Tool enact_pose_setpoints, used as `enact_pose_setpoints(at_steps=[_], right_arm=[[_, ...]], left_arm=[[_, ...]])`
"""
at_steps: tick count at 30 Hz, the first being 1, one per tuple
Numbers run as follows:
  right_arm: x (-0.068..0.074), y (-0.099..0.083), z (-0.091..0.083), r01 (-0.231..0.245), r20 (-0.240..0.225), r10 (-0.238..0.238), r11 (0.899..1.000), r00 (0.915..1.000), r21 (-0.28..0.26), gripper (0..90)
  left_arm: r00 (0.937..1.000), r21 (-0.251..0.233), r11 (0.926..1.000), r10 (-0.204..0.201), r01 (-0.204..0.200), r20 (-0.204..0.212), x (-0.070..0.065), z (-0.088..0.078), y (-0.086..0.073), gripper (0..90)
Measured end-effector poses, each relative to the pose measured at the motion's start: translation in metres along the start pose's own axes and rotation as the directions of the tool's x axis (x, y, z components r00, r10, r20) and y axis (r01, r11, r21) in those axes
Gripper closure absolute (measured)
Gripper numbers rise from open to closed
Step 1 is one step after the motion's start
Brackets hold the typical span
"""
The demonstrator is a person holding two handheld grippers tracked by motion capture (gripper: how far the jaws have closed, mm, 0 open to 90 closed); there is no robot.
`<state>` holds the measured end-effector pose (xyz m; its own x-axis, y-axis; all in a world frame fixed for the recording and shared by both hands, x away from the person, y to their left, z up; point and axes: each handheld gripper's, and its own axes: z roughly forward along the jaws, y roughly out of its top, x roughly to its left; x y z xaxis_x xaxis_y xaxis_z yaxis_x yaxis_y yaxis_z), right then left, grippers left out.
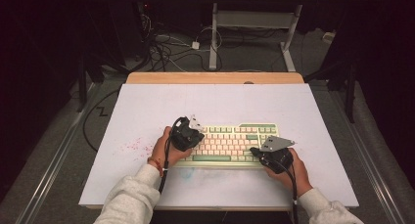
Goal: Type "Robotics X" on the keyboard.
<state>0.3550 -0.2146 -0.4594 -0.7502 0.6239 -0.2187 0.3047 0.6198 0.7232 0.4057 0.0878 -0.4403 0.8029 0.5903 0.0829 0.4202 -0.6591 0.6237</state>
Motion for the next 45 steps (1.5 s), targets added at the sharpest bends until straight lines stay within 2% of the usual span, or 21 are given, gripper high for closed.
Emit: enact_pose_setpoints(at_steps=[24,31,33,35,37,38,39,42,45], right_arm=[[0.001,0.0,0.0,-0.005,0.004,0.005,1.0,1.0,0.006,90.0],[0.001,0.0,0.0,-0.001,0.006,0.001,1.0,1.0,0.006,90.0],[0.001,0.0,0.0,-0.001,0.007,0.001,1.0,1.0,0.007,90.0],[0.002,0.001,0.0,-0.004,0.007,0.003,1.0,1.0,0.009,90.0],[0.002,0.0,0.0,-0.004,0.007,0.004,1.0,1.0,0.009,90.0],[0.002,0.0,0.0,-0.005,0.007,0.005,1.0,1.0,0.008,90.0],[0.002,0.0,0.0,-0.001,0.006,0.001,1.0,1.0,0.007,90.0],[0.001,0.001,0.0,0.0,0.004,0.0,1.0,1.0,0.006,90.0],[0.001,0.001,0.0,0.002,0.003,-0.002,1.0,1.0,0.005,90.0]], left_arm=[[0.9999,0.012,0.9998,0.014,-0.014,0.003,-0.003,0.005,0.0,87.6],[0.9998,0.012,0.9997,0.019,-0.019,-0.009,-0.004,0.004,0.0,87.6],[0.9998,0.034,0.9992,0.019,-0.019,-0.003,-0.003,0.008,-0.001,87.6],[0.9997,0.026,0.9994,0.022,-0.022,-0.003,-0.004,0.008,-0.001,87.6],[0.9989,0.039,0.9981,0.047,-0.047,-0.006,-0.006,0.007,0.0,87.6],[0.9993,0.003,0.9993,0.037,-0.037,-0.002,-0.006,0.003,0.0,87.6],[0.9996,-0.013,0.9995,0.028,-0.028,0.002,-0.006,0.0,0.0,87.6],[0.9994,-0.033,0.9989,0.031,-0.032,-0.015,-0.005,-0.006,0.0,87.6],[0.9991,-0.039,0.9984,0.04,-0.041,-0.012,-0.005,-0.009,-0.001,87.4]])
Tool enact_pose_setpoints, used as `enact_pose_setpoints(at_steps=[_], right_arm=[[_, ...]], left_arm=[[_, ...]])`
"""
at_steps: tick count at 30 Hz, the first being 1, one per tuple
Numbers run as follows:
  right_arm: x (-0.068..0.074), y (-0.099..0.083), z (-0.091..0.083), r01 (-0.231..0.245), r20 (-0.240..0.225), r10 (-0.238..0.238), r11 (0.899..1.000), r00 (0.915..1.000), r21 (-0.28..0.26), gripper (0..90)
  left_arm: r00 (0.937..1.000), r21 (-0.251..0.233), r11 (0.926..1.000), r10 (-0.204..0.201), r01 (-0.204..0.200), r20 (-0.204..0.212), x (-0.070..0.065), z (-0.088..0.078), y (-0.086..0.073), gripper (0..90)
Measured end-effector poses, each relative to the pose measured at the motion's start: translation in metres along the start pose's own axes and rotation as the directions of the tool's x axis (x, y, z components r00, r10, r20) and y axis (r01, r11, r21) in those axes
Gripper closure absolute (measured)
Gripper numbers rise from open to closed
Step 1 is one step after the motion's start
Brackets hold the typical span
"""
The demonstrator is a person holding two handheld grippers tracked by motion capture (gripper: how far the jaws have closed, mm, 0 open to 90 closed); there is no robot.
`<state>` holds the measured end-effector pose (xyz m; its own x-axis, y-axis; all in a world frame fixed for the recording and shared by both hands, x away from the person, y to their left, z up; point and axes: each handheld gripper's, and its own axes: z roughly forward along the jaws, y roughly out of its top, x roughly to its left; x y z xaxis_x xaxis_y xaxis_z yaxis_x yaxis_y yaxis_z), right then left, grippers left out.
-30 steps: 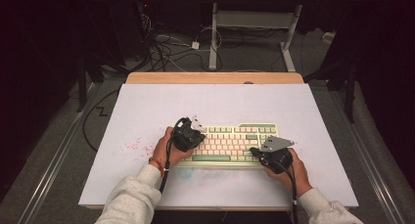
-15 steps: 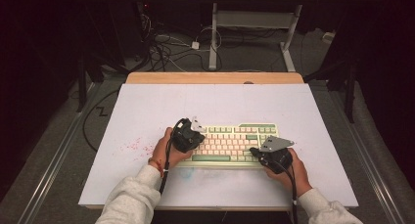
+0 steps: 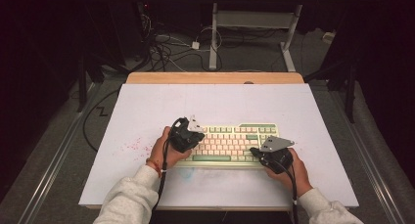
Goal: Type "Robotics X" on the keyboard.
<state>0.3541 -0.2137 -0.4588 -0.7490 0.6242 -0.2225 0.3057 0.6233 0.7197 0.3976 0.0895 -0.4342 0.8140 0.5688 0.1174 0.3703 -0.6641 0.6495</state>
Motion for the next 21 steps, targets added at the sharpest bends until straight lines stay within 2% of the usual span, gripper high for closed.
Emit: enact_pose_setpoints(at_steps=[1,3,10,17,18,19,20,21], right_arm=[[0.0,0.0,0.0,-0.002,0.002,0.002,1.0,1.0,0.002,90.0],[0.001,0.0,-0.001,0.008,0.009,-0.008,1.0,0.9999,-0.009,90.0],[0.001,0.003,-0.01,-0.001,0.021,0.002,0.999,0.9998,-0.054,90.0],[-0.002,0.005,-0.017,-0.014,0.021,0.016,0.997,0.9997,-0.076,90.0],[-0.002,0.005,-0.018,-0.011,0.021,0.012,0.997,0.9997,-0.078,90.0],[-0.002,0.005,-0.018,-0.011,0.021,0.012,0.997,0.9997,-0.078,90.0],[-0.002,0.005,-0.019,-0.015,0.021,0.017,0.997,0.9996,-0.078,90.0],[-0.002,0.006,-0.02,-0.01,0.021,0.012,0.997,0.9997,-0.082,90.0]], left_arm=[[1.0,-0.006,1.0,0.003,-0.003,-0.003,0.0,-0.002,-0.001,86.9],[1.0,-0.05,0.9988,0.0,-0.001,-0.007,0.0,-0.008,-0.003,85.5],[0.9989,-0.101,0.9948,0.002,-0.006,-0.047,0.001,-0.02,-0.009,77.3],[0.9966,-0.13,0.991,0.019,-0.029,-0.081,0.0,-0.029,-0.017,55.3],[0.9933,-0.143,0.9887,0.03,-0.046,-0.111,-0.002,-0.032,-0.02,50.7],[0.9933,-0.143,0.9887,0.03,-0.046,-0.111,-0.002,-0.032,-0.02,47.3],[0.9928,-0.152,0.9868,0.037,-0.054,-0.114,-0.003,-0.034,-0.022,47.3],[0.9916,-0.165,0.9844,0.041,-0.061,-0.123,-0.005,-0.036,-0.024,39.5]])
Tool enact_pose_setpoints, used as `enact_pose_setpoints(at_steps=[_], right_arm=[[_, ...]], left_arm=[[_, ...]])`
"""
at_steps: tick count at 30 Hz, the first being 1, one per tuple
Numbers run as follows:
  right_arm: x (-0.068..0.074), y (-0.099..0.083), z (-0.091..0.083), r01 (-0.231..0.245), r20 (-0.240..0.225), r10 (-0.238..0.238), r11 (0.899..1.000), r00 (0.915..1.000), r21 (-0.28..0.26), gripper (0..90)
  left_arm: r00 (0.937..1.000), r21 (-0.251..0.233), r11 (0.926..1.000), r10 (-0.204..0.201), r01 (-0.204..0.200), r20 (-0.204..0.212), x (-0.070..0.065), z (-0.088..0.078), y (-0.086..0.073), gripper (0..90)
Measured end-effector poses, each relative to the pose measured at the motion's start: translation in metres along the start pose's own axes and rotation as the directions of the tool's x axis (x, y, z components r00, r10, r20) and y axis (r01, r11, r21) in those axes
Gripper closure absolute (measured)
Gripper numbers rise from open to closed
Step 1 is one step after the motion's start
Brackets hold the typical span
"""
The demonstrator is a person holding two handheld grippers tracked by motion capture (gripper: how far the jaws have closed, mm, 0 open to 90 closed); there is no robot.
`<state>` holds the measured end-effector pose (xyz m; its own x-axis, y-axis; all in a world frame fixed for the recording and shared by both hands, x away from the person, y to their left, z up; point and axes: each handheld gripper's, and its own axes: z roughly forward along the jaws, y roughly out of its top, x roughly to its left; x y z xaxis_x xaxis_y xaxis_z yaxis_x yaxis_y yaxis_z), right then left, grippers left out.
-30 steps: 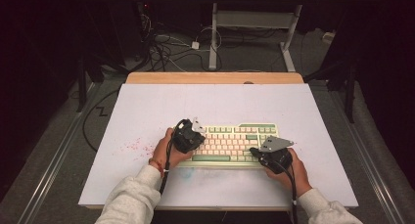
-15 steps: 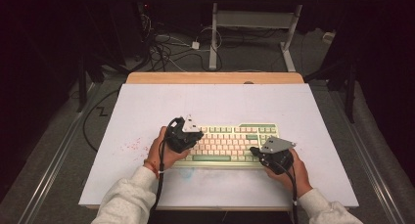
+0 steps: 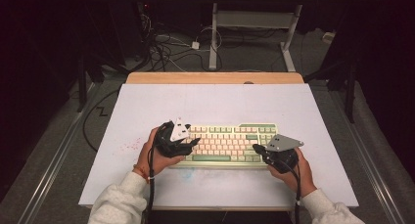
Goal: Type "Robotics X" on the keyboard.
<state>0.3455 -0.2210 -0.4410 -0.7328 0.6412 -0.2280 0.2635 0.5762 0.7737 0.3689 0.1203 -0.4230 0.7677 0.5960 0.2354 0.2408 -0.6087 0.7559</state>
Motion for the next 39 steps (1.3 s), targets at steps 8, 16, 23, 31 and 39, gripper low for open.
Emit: enact_pose_setpoints(at_steps=[8,16,23,31,39], right_arm=[[-0.001,0.001,-0.005,-0.007,0.002,0.007,1.0,1.0,-0.008,90.0],[-0.001,0.001,-0.008,-0.006,0.002,0.006,1.0,1.0,-0.014,90.0],[0.001,0.002,-0.007,-0.005,-0.002,0.005,1.0,1.0,-0.011,90.0],[0.002,0.002,-0.006,-0.005,-0.01,0.005,1.0,0.9999,-0.008,90.0],[0.001,0.006,-0.005,-0.006,-0.012,0.006,1.0,0.9999,-0.018,90.0]], left_arm=[[0.9988,-0.072,0.9974,0.003,-0.006,-0.049,-0.004,-0.018,-0.021,23.1],[0.9979,-0.06,0.998,-0.023,0.019,-0.061,-0.006,-0.033,-0.047,19.1],[0.9965,-0.033,0.9991,-0.03,0.027,-0.078,-0.006,-0.044,-0.066,18.6],[0.9948,-0.019,0.998,-0.062,0.061,-0.081,-0.009,-0.052,-0.085,18.5],[0.9894,-0.022,0.9946,-0.103,0.102,-0.102,-0.009,-0.057,-0.097,18.5]])
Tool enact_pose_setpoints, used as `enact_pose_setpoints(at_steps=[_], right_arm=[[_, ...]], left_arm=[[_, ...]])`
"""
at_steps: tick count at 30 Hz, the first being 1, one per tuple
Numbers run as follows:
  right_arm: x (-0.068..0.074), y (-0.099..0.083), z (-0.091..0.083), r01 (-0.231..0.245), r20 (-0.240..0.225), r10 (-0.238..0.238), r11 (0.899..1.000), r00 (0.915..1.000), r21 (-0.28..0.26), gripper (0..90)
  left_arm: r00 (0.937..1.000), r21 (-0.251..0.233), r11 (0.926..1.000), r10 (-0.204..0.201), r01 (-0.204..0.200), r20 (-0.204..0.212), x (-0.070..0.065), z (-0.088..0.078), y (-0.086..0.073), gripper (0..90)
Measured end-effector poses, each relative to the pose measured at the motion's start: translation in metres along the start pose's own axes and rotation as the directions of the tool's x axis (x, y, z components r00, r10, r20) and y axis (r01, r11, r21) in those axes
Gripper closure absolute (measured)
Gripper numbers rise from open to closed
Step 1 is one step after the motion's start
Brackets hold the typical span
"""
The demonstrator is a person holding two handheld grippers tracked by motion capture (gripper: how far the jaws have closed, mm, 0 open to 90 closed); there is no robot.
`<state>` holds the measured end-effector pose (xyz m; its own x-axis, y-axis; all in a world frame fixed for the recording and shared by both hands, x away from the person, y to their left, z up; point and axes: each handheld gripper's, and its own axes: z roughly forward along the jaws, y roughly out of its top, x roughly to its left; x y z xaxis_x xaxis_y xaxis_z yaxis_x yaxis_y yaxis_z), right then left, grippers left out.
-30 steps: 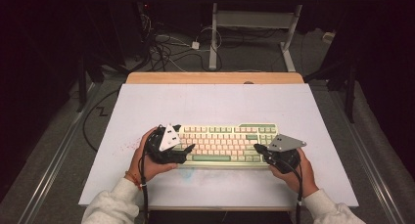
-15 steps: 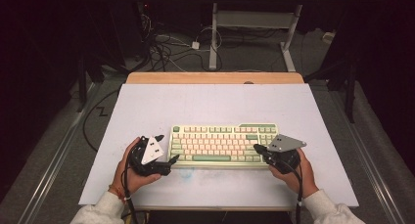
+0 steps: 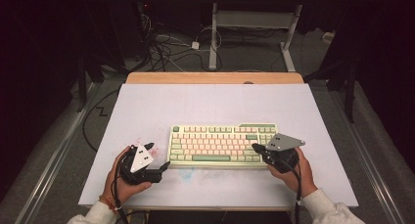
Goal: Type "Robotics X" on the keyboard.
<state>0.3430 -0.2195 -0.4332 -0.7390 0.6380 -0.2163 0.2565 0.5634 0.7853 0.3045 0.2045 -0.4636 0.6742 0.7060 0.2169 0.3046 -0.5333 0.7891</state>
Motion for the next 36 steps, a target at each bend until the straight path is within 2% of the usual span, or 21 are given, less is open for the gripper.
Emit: enact_pose_setpoints(at_steps=[2,4,9,11,12,17,23,24,25,27,32,33,36], right_arm=[[-0.001,0.003,0.0,0.001,-0.003,-0.001,1.0,1.0,-0.006,90.0],[-0.001,0.004,0.0,-0.002,-0.002,0.002,1.0,1.0,-0.01,90.0],[-0.002,0.011,0.003,0.003,-0.012,-0.003,1.0,0.9999,-0.019,90.0],[-0.002,0.014,0.006,0.006,-0.018,-0.006,1.0,0.9998,-0.019,90.0],[-0.002,0.015,0.007,0.006,-0.019,-0.006,1.0,0.9998,-0.021,90.0],[-0.002,0.021,0.015,0.016,-0.033,-0.017,1.0,0.9993,-0.018,90.0],[0.0,0.031,0.021,0.026,-0.044,-0.027,0.999,0.9987,-0.018,90.0],[0.0,0.032,0.022,0.026,-0.046,-0.027,0.999,0.9986,-0.019,90.0],[0.001,0.035,0.025,0.029,-0.051,-0.03,0.999,0.9983,-0.017,90.0],[0.002,0.036,0.026,0.03,-0.053,-0.031,0.999,0.9981,-0.015,90.0],[0.005,0.04,0.036,0.033,-0.064,-0.034,0.999,0.9974,-0.005,90.0],[0.005,0.041,0.038,0.043,-0.067,-0.043,0.999,0.9968,-0.001,90.0],[0.007,0.043,0.045,0.04,-0.073,-0.039,0.999,0.9966,0.01,90.0]], left_arm=[[0.9999,0.007,0.9998,-0.017,0.017,-0.002,0.0,-0.002,-0.002,18.5],[0.9999,0.012,0.9999,-0.005,0.005,-0.013,0.001,-0.002,-0.004,18.5],[1.0,0.032,0.9995,0.006,-0.006,-0.008,-0.002,-0.001,-0.006,18.5],[1.0,0.045,0.999,-0.003,0.003,0.001,-0.004,-0.001,-0.008,18.5],[1.0,0.041,0.9992,0.007,-0.007,0.0,-0.003,-0.001,-0.008,18.5],[0.9996,0.041,0.9988,-0.026,0.026,0.008,-0.002,-0.002,-0.009,18.5],[0.9995,0.047,0.9985,-0.027,0.026,0.015,-0.003,-0.001,-0.009,18.5],[0.9998,0.044,0.9989,-0.014,0.014,0.012,-0.003,-0.001,-0.009,18.5],[0.9995,0.054,0.9983,-0.023,0.022,0.02,-0.003,0.0,-0.009,18.5],[0.9998,0.061,0.9981,-0.012,0.011,0.019,-0.004,0.0,-0.009,18.5],[0.9998,0.053,0.9986,-0.008,0.007,0.017,-0.003,0.0,-0.01,18.5],[0.9996,0.063,0.9978,-0.021,0.02,0.019,-0.003,0.0,-0.011,18.5],[0.9995,0.062,0.9978,-0.023,0.022,0.021,-0.003,0.0,-0.011,18.5]])
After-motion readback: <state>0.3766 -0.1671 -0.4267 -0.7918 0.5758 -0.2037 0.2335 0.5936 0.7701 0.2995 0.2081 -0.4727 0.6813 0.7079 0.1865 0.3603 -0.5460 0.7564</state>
